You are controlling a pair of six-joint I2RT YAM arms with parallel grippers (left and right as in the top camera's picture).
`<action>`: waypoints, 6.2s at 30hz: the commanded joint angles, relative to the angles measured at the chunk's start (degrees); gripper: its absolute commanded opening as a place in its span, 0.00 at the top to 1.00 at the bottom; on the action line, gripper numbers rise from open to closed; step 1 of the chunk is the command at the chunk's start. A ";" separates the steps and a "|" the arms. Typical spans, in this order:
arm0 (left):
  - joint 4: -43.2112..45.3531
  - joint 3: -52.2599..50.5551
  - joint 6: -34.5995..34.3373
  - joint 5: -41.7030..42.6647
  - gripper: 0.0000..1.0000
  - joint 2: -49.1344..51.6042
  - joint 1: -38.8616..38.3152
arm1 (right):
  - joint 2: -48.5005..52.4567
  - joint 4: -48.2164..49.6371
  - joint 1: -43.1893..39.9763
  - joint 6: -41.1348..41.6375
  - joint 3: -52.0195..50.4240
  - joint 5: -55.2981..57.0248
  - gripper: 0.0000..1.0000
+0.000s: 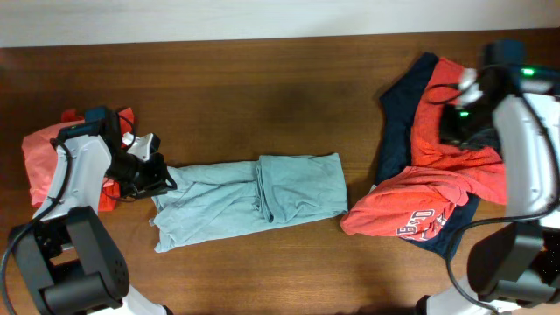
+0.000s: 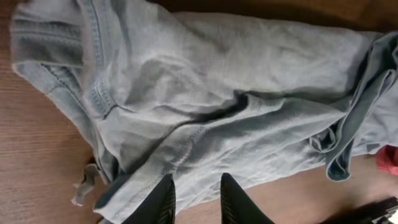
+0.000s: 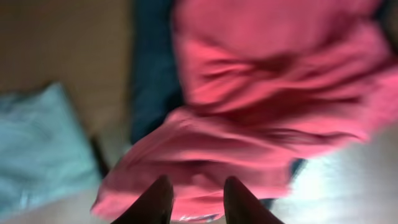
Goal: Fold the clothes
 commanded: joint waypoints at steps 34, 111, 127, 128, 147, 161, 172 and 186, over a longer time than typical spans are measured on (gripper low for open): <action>-0.70 -0.07 1.14 0.24 0.75 -1.29 -0.22 | 8.48 22.97 -26.77 10.27 -24.37 6.40 0.52; 1.03 2.05 3.41 -11.06 0.99 8.66 4.15 | 1.18 4.44 12.61 -3.56 -7.32 -8.26 0.44; -16.09 25.83 3.23 -8.09 0.99 8.61 3.50 | 1.18 4.28 12.63 -3.56 -7.34 -8.26 0.43; -16.48 25.83 3.23 -7.39 0.99 8.61 2.40 | 1.18 4.31 12.63 -3.56 -7.39 -8.26 0.43; -18.14 30.67 -3.17 -5.92 0.99 8.35 -23.19 | 1.18 4.50 12.63 -3.58 -8.41 -8.26 0.43; -20.04 35.06 -5.88 -13.57 0.98 8.44 -33.05 | 1.18 4.76 12.61 -3.56 -8.72 -8.28 0.43; -20.06 34.99 -5.92 -13.27 0.86 8.70 -37.16 | 1.18 4.74 12.63 -3.56 -8.72 -8.26 0.43; -21.33 34.97 -5.84 -17.25 0.65 8.70 -40.57 | 1.18 4.63 12.61 -3.58 -8.72 -8.26 0.42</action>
